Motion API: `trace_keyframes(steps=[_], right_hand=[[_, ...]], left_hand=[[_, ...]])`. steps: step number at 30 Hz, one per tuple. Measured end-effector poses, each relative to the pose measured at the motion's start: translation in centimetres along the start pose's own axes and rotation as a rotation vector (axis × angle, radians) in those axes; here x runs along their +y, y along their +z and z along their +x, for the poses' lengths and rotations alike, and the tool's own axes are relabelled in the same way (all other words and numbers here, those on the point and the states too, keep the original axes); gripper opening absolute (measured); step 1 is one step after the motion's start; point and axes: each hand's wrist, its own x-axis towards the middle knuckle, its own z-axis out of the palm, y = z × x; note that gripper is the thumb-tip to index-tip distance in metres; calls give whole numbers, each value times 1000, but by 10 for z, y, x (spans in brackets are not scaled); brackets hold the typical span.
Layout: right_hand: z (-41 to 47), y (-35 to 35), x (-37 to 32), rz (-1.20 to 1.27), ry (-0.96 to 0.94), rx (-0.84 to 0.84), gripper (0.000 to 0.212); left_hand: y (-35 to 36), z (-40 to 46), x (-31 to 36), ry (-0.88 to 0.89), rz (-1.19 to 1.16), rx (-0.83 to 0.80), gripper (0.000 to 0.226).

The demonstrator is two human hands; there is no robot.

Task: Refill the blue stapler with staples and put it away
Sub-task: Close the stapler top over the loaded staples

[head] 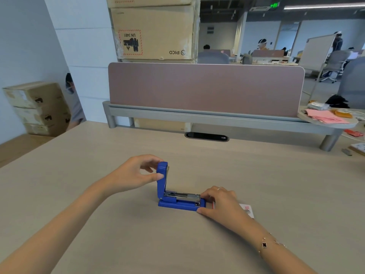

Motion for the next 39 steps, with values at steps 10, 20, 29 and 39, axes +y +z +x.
trace_keyframes(steps=[10, 20, 29, 39], right_hand=[[-1, -1, -3, -14, 6, 5, 24], [1, -7, -5, -68, 22, -31, 38], [1, -25, -16, 126, -39, -8, 33], [4, -23, -19, -34, -117, 14, 24]], left_hand=[[59, 16, 17, 29, -54, -81, 34], [68, 16, 12, 2, -4, -140, 34], [53, 13, -2, -16, 101, -216, 30], [53, 21, -6, 1, 152, -257, 29]])
